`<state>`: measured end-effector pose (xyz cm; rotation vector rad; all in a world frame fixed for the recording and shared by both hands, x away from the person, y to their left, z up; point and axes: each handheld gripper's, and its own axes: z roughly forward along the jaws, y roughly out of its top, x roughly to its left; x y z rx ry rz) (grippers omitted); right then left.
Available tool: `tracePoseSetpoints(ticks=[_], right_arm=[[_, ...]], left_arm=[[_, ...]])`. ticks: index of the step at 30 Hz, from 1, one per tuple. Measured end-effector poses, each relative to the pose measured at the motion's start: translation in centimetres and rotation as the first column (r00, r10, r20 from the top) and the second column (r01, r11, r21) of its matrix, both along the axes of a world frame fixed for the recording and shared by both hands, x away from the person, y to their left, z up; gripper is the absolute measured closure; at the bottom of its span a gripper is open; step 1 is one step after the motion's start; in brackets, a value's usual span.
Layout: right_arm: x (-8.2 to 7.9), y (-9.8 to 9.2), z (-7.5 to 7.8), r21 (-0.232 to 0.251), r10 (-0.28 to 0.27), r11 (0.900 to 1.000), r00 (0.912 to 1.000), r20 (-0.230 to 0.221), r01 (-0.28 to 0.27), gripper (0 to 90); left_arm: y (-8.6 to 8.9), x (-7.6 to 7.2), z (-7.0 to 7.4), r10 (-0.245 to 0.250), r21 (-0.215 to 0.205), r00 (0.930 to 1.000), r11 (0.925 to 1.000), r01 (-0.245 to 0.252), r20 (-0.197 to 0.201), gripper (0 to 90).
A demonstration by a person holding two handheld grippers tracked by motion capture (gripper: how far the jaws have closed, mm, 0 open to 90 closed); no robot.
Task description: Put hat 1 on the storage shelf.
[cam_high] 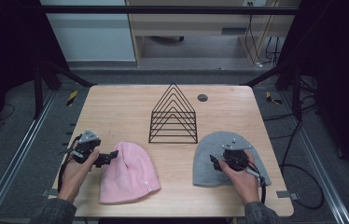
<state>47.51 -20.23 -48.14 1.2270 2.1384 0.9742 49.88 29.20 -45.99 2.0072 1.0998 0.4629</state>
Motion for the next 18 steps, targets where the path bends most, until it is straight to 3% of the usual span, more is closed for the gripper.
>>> tracePoseSetpoints(ticks=[2,7,10,14,18], right_arm=[[0.0,-0.1,0.0,0.006,-0.008,1.000,1.0000,0.002,0.008,28.3],[-0.2,-0.6,0.1,0.016,-0.030,0.999,0.9995,0.008,0.030,28.5],[-0.2,-0.8,0.2,0.035,-0.049,0.998,0.9988,-0.002,0.049,28.4],[-0.1,-0.8,0.1,0.026,-0.067,0.997,0.9976,-0.015,0.068,28.4],[-0.1,-0.8,0.0,0.028,-0.070,0.997,0.9972,-0.027,0.071,28.0]], left_arm=[[-0.1,0.0,0.1,-0.002,-0.011,0.9997,0.9999,0.002,0.025,6.0],[-0.5,-0.1,0.4,-0.043,-0.056,0.9983,0.9974,0.045,0.038,6.2],[-1.0,0.0,0.6,-0.074,-0.064,0.9970,0.9951,0.076,0.022,8.7],[-1.8,1.4,0.3,-0.114,-0.010,0.9935,0.9934,0.114,-0.001,12.8],[-1.6,2.2,0.2,-0.104,-0.044,0.9945,0.9937,0.103,-0.013,17.0]])
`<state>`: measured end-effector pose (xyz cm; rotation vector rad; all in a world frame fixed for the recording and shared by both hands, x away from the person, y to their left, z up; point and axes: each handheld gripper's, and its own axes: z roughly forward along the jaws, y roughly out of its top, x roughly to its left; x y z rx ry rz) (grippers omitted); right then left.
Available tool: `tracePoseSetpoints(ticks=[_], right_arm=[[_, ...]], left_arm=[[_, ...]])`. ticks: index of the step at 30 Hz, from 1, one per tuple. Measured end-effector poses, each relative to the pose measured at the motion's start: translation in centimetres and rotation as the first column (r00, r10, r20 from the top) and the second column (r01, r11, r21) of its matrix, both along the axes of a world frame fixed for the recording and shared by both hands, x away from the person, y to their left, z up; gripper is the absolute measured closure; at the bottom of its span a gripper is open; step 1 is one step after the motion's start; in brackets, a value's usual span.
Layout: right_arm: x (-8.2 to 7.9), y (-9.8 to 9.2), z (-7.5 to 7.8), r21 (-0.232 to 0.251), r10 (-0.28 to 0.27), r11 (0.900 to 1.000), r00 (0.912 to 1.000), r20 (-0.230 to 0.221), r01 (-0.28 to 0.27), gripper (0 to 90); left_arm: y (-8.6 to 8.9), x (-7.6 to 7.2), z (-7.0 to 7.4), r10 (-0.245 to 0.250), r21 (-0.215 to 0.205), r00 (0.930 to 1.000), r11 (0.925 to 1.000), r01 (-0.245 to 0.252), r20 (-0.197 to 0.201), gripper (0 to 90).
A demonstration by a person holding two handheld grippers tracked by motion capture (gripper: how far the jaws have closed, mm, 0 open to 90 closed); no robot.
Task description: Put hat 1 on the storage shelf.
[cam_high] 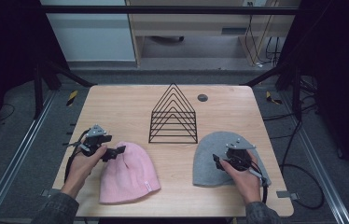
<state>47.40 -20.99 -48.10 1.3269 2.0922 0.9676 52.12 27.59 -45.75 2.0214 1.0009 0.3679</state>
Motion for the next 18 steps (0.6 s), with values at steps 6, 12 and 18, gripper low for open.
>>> tracePoseSetpoints(ticks=[6,12,18], right_arm=[[0.1,-0.1,0.1,0.030,0.002,1.000,1.0000,-0.008,-0.002,29.9],[0.1,0.1,0.1,0.016,0.013,1.000,0.9999,-0.010,-0.013,31.0],[0.1,0.1,0.0,0.019,0.020,1.000,0.9996,-0.022,-0.019,30.6]], left_arm=[[0.0,-0.4,-0.5,0.009,0.057,0.9994,0.9984,-0.007,-0.034,15.6],[0.2,-0.6,-0.9,0.035,0.098,0.9986,0.9947,-0.030,-0.041,18.9],[0.5,-0.2,-1.2,0.072,0.116,0.9935,0.9914,-0.061,-0.088,37.0]])
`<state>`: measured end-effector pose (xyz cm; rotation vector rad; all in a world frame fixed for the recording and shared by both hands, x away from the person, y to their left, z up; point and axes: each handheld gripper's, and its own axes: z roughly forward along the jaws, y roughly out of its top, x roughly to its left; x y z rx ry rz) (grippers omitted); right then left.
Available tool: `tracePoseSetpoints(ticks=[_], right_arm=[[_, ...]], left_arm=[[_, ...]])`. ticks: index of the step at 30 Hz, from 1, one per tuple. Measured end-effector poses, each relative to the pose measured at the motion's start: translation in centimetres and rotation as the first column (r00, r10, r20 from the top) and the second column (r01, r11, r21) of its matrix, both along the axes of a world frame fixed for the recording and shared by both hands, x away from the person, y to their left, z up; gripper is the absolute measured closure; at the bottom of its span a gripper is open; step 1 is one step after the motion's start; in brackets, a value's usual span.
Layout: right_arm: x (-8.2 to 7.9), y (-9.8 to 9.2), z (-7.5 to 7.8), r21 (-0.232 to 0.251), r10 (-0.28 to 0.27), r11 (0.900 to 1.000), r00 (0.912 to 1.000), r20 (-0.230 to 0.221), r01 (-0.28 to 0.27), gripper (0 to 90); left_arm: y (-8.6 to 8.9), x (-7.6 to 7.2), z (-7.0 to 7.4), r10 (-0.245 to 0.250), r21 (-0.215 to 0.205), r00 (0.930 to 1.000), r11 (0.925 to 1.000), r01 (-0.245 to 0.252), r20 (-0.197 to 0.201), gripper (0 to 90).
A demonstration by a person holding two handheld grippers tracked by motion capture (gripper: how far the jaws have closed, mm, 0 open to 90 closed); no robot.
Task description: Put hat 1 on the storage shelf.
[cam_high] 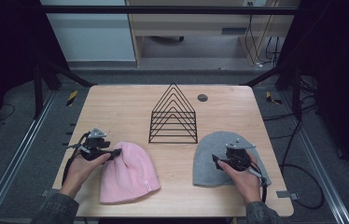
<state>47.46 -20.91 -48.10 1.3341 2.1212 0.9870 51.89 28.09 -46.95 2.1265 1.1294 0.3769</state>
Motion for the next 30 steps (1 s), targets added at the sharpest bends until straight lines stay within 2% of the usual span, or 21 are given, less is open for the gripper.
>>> tracePoseSetpoints(ticks=[2,5,9,21,28,30], right_arm=[[0.0,0.0,0.0,0.003,0.004,1.000,1.0000,-0.007,-0.004,30.2],[0.0,0.0,0.0,0.004,0.008,1.000,1.0000,-0.006,-0.008,29.8],[0.1,0.2,0.0,0.007,0.008,1.000,0.9999,-0.008,-0.008,29.3],[0.2,0.1,-0.1,0.010,0.011,1.000,0.9998,-0.018,-0.011,27.9],[0.2,0.0,0.0,0.013,0.008,1.000,0.9997,-0.022,-0.008,27.4],[0.3,-0.1,0.0,0.013,0.010,1.000,0.9997,-0.021,-0.010,27.2]], left_arm=[[-0.2,0.0,-0.2,-0.012,0.009,0.9999,0.9999,0.012,-0.012,43.1],[-0.6,0.1,-0.6,-0.039,0.035,0.9988,0.9986,0.040,-0.029,47.1],[-0.6,0.0,-0.7,-0.050,0.010,0.9980,0.9987,0.050,-0.038,54.3],[-1.0,0.1,-1.3,-0.079,-0.008,0.9945,0.9969,0.079,-0.068,61.6],[-1.1,0.0,-1.3,-0.087,-0.017,0.9931,0.9962,0.086,-0.078,69.6],[-1.1,0.0,-1.3,-0.088,-0.030,0.9919,0.9958,0.086,-0.091,72.6]])
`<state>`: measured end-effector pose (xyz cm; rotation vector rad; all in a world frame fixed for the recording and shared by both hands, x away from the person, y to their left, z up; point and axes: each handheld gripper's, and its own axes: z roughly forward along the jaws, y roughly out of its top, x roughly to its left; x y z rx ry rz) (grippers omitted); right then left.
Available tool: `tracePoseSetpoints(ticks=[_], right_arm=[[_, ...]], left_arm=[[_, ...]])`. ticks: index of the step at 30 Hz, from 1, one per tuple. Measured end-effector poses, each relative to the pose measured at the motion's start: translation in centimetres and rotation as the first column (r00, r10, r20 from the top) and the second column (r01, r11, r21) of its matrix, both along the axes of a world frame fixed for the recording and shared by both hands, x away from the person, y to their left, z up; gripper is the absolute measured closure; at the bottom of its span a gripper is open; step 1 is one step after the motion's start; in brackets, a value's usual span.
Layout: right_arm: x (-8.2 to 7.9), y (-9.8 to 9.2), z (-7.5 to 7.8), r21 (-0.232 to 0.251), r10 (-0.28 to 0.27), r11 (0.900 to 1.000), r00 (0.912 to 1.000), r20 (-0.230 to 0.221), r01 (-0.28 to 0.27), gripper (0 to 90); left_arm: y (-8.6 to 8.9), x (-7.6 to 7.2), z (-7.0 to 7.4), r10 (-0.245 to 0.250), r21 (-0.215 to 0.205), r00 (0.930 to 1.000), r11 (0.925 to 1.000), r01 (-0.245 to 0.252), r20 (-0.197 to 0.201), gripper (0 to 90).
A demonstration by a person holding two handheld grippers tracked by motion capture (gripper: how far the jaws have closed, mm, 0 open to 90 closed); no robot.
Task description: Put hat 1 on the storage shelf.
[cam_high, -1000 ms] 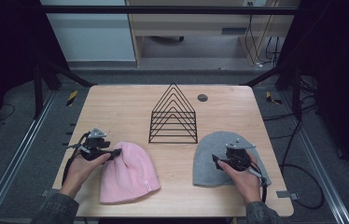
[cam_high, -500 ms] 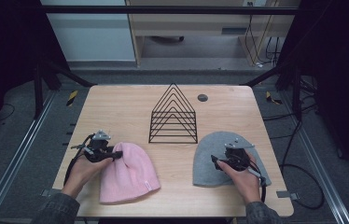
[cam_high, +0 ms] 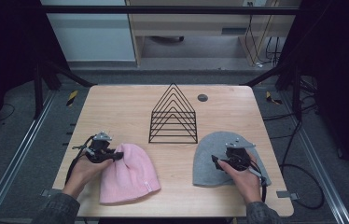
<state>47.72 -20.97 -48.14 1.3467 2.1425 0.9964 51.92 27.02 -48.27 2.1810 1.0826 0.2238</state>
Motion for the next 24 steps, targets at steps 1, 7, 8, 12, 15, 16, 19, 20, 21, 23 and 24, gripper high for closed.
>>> tracePoseSetpoints(ticks=[1,7,8,12,15,16,19,20,21,23,24], right_arm=[[0.0,0.0,0.0,0.002,-0.002,1.000,1.0000,-0.002,0.002,27.2],[0.0,0.0,0.0,0.002,-0.004,1.000,1.0000,-0.003,0.004,27.2],[0.0,0.0,0.0,0.003,-0.004,1.000,1.0000,-0.005,0.004,27.2],[0.0,-0.1,0.0,0.000,-0.007,1.000,1.0000,-0.003,0.007,27.2],[0.0,-0.1,0.0,0.002,-0.008,1.000,1.0000,-0.002,0.008,27.2],[0.0,-0.1,0.0,0.002,-0.009,1.000,1.0000,-0.003,0.009,27.1],[0.0,-0.1,0.0,-0.001,-0.007,1.000,1.0000,0.000,0.007,27.2],[0.0,-0.1,0.1,-0.003,-0.007,1.000,1.0000,0.001,0.007,27.2],[0.0,-0.1,0.1,-0.002,-0.007,1.000,1.0000,0.002,0.007,27.2],[0.0,-0.1,0.1,-0.002,-0.008,1.000,1.0000,0.002,0.008,27.2],[0.0,-0.1,0.1,-0.001,-0.010,1.000,1.0000,0.001,0.010,27.2]], left_arm=[[0.1,0.1,0.0,0.000,-0.008,1.0000,1.0000,0.000,-0.009,73.8],[0.2,0.1,0.0,0.002,-0.014,0.9999,0.9999,-0.002,-0.016,77.5],[0.2,0.1,0.1,0.003,-0.016,0.9998,0.9999,-0.003,-0.020,77.9],[0.1,0.0,0.2,0.005,-0.009,1.0000,1.0000,-0.005,-0.006,79.0],[0.1,-0.1,0.4,0.001,0.005,1.0000,1.0000,-0.001,0.006,79.2],[0.1,-0.2,0.5,0.001,0.007,1.0000,1.0000,-0.001,0.009,79.2],[0.0,-0.3,0.8,0.001,0.013,0.9996,0.9999,-0.001,0.027,79.4],[0.0,-0.4,0.9,-0.001,0.015,0.9994,0.9999,0.001,0.033,79.5],[0.0,-0.4,1.0,-0.002,0.018,0.9993,0.9998,0.002,0.037,79.6],[0.0,-0.5,1.1,-0.006,0.022,0.9988,0.9997,0.005,0.048,79.8],[-0.1,-0.6,1.2,-0.008,0.026,0.9985,0.9996,0.007,0.054,79.9]])
